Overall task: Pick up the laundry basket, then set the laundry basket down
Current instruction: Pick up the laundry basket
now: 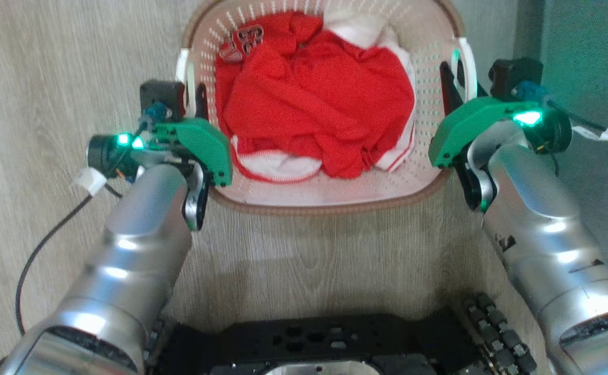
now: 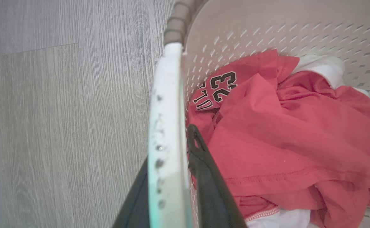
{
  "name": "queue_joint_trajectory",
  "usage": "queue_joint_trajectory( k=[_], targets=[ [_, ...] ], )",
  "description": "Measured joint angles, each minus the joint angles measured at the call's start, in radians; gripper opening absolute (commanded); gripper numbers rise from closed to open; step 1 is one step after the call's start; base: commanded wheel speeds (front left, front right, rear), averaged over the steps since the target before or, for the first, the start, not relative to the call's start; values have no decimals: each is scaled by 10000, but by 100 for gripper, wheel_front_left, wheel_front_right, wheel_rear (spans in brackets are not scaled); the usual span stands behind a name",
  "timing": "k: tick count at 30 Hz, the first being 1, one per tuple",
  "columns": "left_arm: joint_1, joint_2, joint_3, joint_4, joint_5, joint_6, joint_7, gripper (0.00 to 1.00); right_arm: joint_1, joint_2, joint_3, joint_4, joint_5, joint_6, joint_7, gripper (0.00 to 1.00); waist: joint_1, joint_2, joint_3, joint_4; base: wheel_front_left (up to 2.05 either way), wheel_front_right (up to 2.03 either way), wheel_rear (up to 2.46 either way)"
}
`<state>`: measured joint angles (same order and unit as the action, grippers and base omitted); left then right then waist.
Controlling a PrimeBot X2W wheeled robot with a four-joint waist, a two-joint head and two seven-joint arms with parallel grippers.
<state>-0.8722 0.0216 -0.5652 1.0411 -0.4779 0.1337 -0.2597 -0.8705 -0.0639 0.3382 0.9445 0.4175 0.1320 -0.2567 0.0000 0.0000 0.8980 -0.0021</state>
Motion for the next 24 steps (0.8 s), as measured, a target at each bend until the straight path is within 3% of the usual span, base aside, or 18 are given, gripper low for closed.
queue_joint_trajectory(
  k=[11,24],
  targets=[
    [1228,-2,-1145,357,-1083,-13,2,0,1042,50,652,848,725,0,0,0,-1,0,-1879,-25,0,0,0],
    [3096,-8,-2591,941,-2541,-109,487,0,2529,215,2190,2077,2313,2,10,0,-1,0,-4872,21,0,0,0]
  ],
)
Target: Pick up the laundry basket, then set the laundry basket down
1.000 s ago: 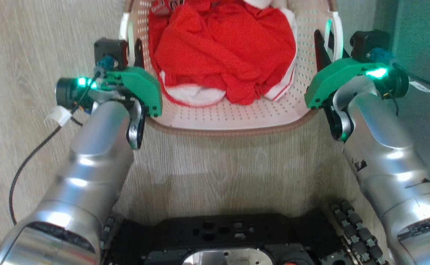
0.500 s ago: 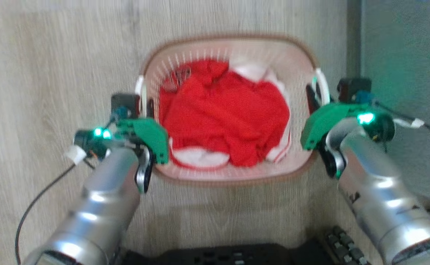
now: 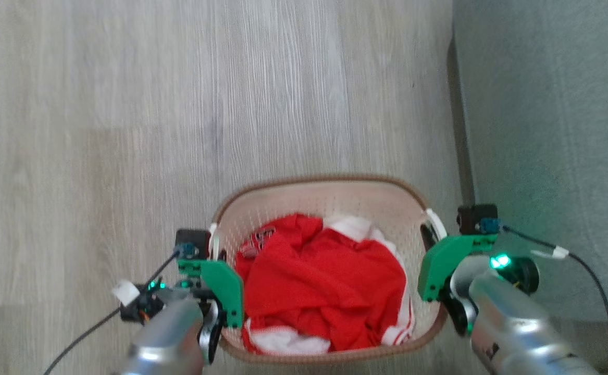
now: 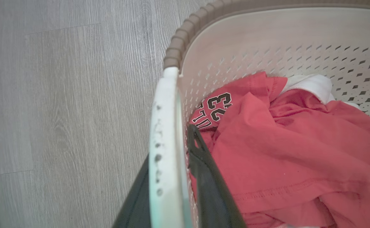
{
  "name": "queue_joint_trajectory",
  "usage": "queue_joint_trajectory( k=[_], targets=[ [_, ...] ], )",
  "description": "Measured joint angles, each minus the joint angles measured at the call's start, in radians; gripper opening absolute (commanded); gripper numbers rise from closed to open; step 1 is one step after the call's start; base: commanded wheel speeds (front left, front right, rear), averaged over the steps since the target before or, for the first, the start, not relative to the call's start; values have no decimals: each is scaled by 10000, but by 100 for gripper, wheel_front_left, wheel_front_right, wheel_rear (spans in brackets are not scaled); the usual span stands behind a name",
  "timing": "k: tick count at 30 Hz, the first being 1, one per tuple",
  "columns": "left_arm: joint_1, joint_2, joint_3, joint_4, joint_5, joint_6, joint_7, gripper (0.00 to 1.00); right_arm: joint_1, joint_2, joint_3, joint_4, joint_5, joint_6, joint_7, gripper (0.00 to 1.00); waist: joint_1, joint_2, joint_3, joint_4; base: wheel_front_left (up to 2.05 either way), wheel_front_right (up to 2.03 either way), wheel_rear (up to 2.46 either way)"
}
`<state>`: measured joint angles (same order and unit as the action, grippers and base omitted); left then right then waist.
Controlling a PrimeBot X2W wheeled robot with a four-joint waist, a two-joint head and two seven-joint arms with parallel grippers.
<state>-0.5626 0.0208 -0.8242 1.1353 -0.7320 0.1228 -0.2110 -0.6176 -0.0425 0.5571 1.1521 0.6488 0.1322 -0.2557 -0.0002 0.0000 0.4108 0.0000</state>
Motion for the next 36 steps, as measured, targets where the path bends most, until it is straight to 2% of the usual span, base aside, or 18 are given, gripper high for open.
queue_joint_trajectory(
  k=[9,18,36],
  targets=[
    [593,13,-625,81,-502,46,-29,0,633,4,744,128,773,0,2,0,0,0,-1774,40,0,0,0],
    [1189,17,-1060,182,-895,94,-186,0,1205,4,972,104,1005,0,2,0,0,0,-2945,88,0,0,0],
    [1395,17,-1695,422,-1411,84,-280,0,1632,4,1258,38,1267,0,2,0,0,0,-3889,153,0,0,0]
  ],
)
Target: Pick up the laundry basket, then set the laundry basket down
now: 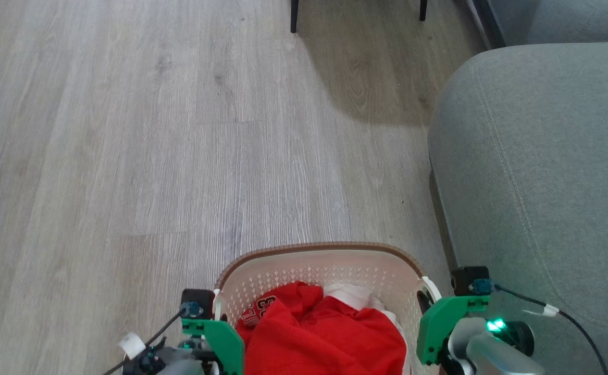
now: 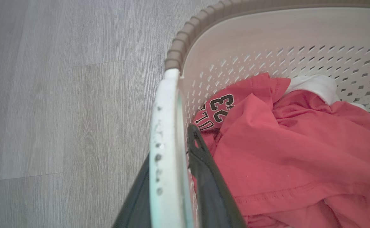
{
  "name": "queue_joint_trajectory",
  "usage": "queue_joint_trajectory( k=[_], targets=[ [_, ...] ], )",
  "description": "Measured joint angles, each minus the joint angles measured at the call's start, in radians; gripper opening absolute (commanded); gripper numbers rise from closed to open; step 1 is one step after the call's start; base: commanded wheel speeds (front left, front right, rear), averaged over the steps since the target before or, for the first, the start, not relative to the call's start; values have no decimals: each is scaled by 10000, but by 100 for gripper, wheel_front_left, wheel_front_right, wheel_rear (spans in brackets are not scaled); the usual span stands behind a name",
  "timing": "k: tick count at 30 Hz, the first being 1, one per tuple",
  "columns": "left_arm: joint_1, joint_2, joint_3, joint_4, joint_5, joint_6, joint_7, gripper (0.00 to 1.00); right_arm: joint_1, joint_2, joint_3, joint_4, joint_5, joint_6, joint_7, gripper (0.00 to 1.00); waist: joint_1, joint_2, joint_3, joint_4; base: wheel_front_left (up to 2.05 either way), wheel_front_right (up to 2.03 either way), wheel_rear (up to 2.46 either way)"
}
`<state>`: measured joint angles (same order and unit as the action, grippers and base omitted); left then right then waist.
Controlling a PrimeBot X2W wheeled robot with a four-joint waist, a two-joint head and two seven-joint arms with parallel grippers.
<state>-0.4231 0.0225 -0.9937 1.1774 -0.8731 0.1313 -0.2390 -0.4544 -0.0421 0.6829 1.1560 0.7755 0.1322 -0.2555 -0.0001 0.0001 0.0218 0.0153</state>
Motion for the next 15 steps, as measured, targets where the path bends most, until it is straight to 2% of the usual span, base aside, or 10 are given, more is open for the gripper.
queue_joint_trajectory(
  k=[15],
  targets=[
    [13,10,-345,54,-345,10,-13,0,0,0,132,-8,102,0,0,0,0,0,-56,-2,0,0,0]
  ],
)
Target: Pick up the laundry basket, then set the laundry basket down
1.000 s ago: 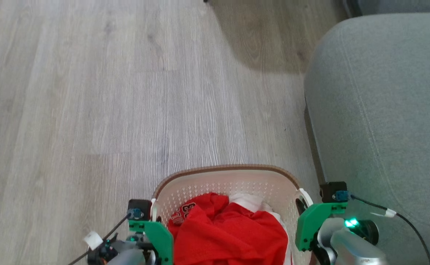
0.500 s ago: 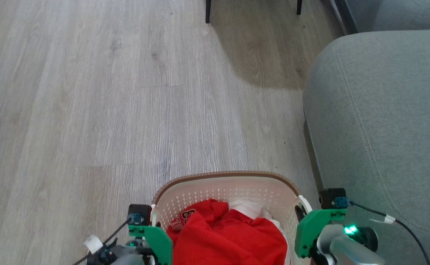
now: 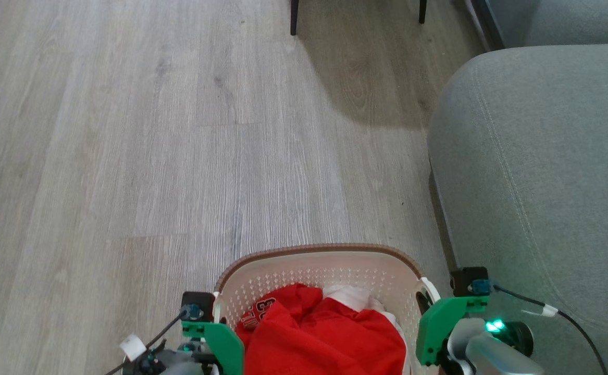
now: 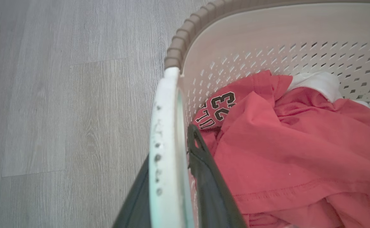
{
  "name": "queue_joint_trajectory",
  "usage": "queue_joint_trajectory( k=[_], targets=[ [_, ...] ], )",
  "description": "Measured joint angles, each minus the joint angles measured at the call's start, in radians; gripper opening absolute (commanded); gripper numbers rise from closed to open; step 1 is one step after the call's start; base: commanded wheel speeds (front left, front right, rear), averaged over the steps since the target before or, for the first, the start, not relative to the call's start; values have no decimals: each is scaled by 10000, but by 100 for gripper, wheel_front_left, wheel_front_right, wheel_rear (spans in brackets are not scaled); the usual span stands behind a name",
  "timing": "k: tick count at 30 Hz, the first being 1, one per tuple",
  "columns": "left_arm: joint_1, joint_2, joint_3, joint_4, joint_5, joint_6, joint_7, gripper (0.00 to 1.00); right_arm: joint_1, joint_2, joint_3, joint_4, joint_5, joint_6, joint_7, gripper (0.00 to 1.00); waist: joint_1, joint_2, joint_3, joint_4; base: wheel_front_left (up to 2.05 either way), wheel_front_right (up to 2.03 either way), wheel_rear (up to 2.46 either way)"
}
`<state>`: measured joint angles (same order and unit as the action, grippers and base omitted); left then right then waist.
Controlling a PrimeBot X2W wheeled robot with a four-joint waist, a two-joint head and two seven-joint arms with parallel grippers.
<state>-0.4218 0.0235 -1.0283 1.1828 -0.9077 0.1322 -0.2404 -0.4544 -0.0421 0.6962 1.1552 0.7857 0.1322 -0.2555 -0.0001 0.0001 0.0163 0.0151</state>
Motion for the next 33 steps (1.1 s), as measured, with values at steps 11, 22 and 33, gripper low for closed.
queue_joint_trajectory(
  k=[11,22,33],
  targets=[
    [-2,12,-263,35,-270,4,-75,0,0,-2,59,0,77,0,0,0,0,0,-15,10,0,0,0],
    [-6,15,-364,69,-374,6,-75,0,0,-2,117,-8,153,0,0,0,0,0,30,12,0,0,0],
    [-117,19,-454,88,-476,17,-77,0,-45,-2,82,-17,146,0,0,0,1,0,373,-9,0,0,0]
  ],
)
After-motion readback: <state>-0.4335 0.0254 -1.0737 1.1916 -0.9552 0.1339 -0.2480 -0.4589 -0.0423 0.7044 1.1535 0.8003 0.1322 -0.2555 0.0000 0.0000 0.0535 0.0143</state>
